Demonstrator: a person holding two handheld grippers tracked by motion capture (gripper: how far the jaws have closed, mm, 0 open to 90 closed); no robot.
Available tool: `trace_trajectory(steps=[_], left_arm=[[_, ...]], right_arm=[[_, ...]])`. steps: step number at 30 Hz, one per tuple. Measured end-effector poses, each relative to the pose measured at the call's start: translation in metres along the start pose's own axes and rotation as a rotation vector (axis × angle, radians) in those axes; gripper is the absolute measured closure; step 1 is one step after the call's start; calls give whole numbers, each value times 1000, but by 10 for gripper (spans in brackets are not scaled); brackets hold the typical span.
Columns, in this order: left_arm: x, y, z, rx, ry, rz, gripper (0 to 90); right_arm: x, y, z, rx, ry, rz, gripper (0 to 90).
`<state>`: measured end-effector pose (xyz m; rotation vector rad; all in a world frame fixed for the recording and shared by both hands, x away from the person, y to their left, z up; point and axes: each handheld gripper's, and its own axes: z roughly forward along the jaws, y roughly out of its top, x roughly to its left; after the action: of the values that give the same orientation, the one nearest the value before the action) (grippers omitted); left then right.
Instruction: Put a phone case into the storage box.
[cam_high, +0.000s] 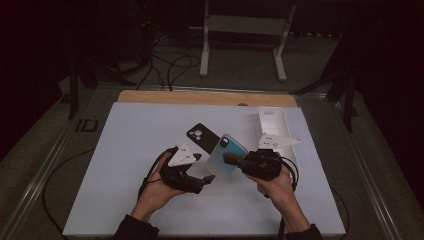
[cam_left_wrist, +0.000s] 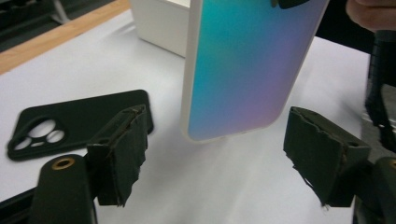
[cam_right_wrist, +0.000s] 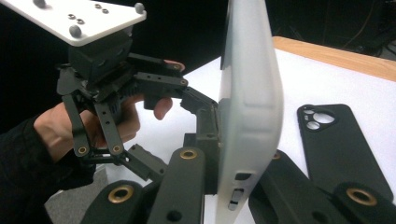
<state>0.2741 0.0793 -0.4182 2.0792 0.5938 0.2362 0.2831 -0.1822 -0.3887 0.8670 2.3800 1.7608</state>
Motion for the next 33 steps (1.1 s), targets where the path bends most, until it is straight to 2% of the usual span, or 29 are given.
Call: trace_trajectory(steps=[5, 6, 9, 10, 11, 16, 18, 22, 26, 29, 31, 33], left_arm=[[-1, 0, 2, 3, -18, -4, 201], [-1, 0, 2, 1, -37, -3, 233], [-1, 0, 2, -10, -57, -6, 289], [-1, 0, 1, -27, -95, -5, 311], [-1, 0, 1, -35, -113, -7, 324], [-1, 0, 2, -38, -161, 0, 398], [-2, -1, 1, -38, -170, 4, 451], [-2, -3, 2, -33, -188, 14, 503], [-2, -5, 5, -16, -177, 22, 553], [-2, -6, 7, -6, -172, 24, 587], [-2, -8, 7, -11, -172, 28, 597], [-2, -9, 6, -23, -179, 31, 658]], right_arm=[[4, -1, 2, 14, 34, -18, 864], [6, 0, 4, 19, 56, -35, 864], [8, 0, 5, 25, 75, -44, 864], [9, 0, 6, 30, 92, -47, 864], [9, 0, 6, 31, 102, -48, 864], [10, -1, 7, 24, 151, -44, 864], [10, -1, 7, 26, 149, -48, 863], [8, -1, 7, 26, 155, -44, 861], [5, -2, 7, 43, 143, -50, 846], [7, -3, 8, 70, 100, -87, 802], [7, -3, 9, 73, 98, -91, 792], [7, -3, 9, 78, 87, -91, 722]])
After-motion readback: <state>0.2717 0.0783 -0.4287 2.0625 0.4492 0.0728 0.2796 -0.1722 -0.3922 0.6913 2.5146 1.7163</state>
